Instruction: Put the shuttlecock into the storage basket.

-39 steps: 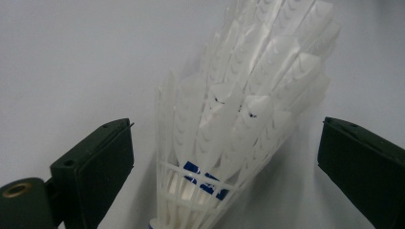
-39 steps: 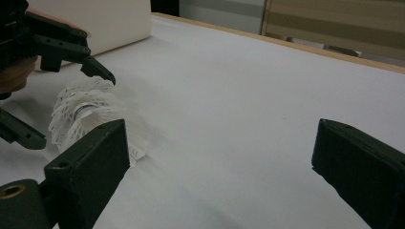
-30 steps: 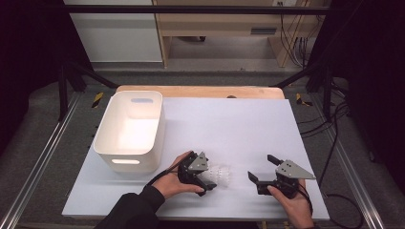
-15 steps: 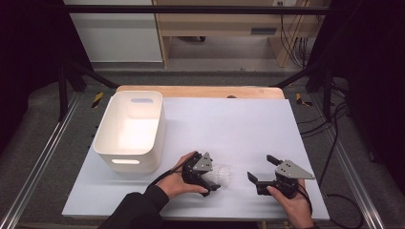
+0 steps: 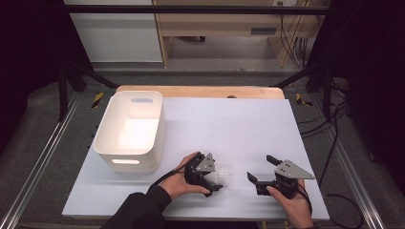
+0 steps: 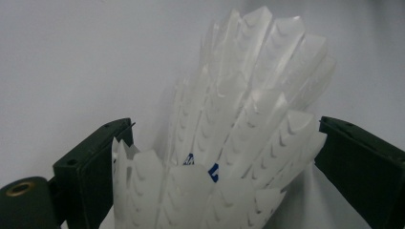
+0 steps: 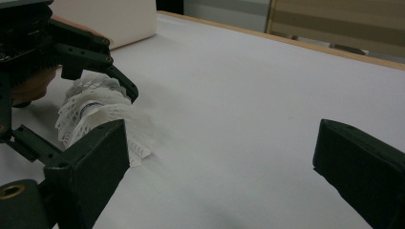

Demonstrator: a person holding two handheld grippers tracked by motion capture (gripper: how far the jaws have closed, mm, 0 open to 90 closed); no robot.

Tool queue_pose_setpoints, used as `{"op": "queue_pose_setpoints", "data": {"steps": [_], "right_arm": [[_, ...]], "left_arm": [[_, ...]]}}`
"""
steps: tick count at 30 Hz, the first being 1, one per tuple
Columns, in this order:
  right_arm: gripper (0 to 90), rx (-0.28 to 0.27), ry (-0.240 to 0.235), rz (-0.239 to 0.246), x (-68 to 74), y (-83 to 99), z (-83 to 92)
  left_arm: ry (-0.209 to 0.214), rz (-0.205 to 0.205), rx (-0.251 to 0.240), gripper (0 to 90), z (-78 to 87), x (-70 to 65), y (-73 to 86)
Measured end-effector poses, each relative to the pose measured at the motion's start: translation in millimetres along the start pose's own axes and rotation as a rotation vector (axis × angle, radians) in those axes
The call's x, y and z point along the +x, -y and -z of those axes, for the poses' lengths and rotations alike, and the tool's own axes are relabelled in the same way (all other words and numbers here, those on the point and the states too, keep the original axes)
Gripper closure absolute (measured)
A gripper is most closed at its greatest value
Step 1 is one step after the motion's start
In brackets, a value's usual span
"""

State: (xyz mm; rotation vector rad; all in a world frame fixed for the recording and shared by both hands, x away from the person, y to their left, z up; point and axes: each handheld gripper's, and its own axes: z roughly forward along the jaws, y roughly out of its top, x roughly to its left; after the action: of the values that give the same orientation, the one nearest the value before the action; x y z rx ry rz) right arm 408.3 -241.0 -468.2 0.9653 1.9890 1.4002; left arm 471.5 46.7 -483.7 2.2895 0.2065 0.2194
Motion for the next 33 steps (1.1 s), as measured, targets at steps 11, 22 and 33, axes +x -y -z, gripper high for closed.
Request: {"op": "queue_pose_setpoints", "data": {"steps": [11, 22, 33], "right_arm": [[5.1, -0.001, 0.000, 0.000, 0.6, -0.1, 0.0], [5.2, 0.005, -0.005, 0.001, 1.7, 0.1, -2.4], [5.3, 0.005, -0.010, 0.004, 2.1, 0.1, -2.5]], "left_arm": [[-0.016, -0.012, 0.009, 11.7, 0.6, -1.8, -1.6], [-0.011, -0.025, 0.016, 25.6, 2.4, -4.5, -2.5], [-0.031, -0.009, -0.005, 40.3, 1.8, -6.1, -1.1]]}}
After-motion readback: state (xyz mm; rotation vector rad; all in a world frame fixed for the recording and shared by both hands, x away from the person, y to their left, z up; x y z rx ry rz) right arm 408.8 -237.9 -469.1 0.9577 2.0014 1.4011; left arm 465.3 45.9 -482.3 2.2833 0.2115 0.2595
